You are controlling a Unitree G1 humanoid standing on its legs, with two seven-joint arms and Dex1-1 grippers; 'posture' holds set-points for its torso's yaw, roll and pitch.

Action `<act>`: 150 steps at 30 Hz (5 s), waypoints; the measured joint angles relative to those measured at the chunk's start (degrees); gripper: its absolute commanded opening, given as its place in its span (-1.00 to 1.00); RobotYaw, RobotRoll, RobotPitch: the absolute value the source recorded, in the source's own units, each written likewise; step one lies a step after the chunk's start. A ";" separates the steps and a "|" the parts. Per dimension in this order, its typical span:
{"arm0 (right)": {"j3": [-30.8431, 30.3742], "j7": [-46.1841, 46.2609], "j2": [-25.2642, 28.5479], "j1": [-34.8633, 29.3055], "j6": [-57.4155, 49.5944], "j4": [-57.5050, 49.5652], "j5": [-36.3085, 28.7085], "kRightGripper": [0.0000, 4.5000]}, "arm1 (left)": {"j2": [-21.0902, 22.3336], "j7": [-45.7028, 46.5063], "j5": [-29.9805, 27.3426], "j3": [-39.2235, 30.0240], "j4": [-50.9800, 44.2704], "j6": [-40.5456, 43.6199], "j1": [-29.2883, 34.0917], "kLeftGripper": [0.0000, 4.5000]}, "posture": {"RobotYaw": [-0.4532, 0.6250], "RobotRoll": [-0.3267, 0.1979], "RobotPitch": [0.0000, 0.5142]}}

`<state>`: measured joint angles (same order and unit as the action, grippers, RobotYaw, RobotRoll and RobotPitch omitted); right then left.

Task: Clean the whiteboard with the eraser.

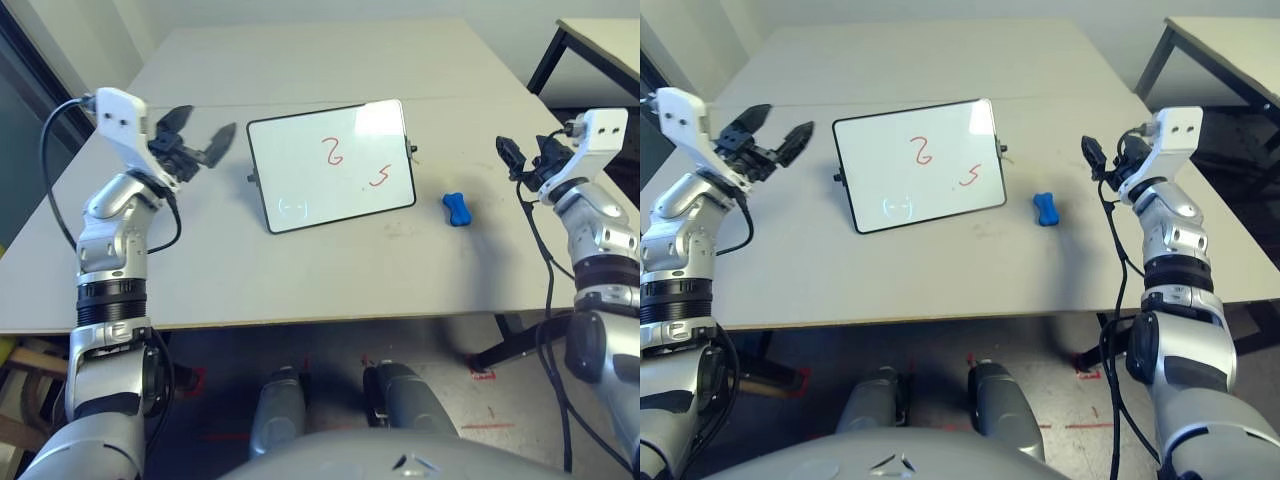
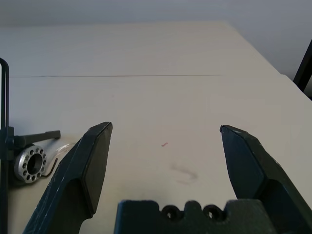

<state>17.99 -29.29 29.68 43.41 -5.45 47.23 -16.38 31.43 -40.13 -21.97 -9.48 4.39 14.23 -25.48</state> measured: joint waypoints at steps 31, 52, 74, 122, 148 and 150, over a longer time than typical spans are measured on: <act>-17.19 4.23 4.03 9.88 -72.99 -20.90 6.25 1.00 | -5.16 -3.13 6.83 10.66 1.34 -3.86 3.29 1.00 | -0.48 0.25 -0.78; -14.85 11.13 -4.13 8.38 -72.72 -18.54 6.51 1.00 | -6.32 -2.76 7.83 10.82 0.81 -4.42 3.94 1.00 | -0.42 0.25 -0.71; -18.19 11.19 -3.83 5.61 -70.21 -19.31 7.09 0.70 | -6.44 -3.07 7.96 11.18 0.72 -3.98 4.09 1.00 | -0.42 0.25 -0.68; -57.91 -24.19 2.22 20.49 -8.53 -18.48 46.55 -0.84 | -4.50 -6.21 8.25 12.05 -1.02 -2.44 2.42 1.00 | -0.40 0.25 -0.73; -55.81 -19.04 -5.76 19.86 -0.86 -9.40 53.80 -0.84 | -4.39 -6.22 8.27 12.43 -1.24 -2.32 2.73 1.00 | -0.38 0.25 -0.76; -55.74 -19.15 -5.72 18.91 -0.58 -10.90 53.87 -0.84 | -4.38 -6.22 8.27 12.43 -1.24 -2.32 2.73 1.00 | -0.38 0.25 -0.76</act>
<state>-37.75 -48.44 23.96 62.32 -6.03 36.32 37.49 27.06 -46.35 -13.70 2.95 3.15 11.91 -22.75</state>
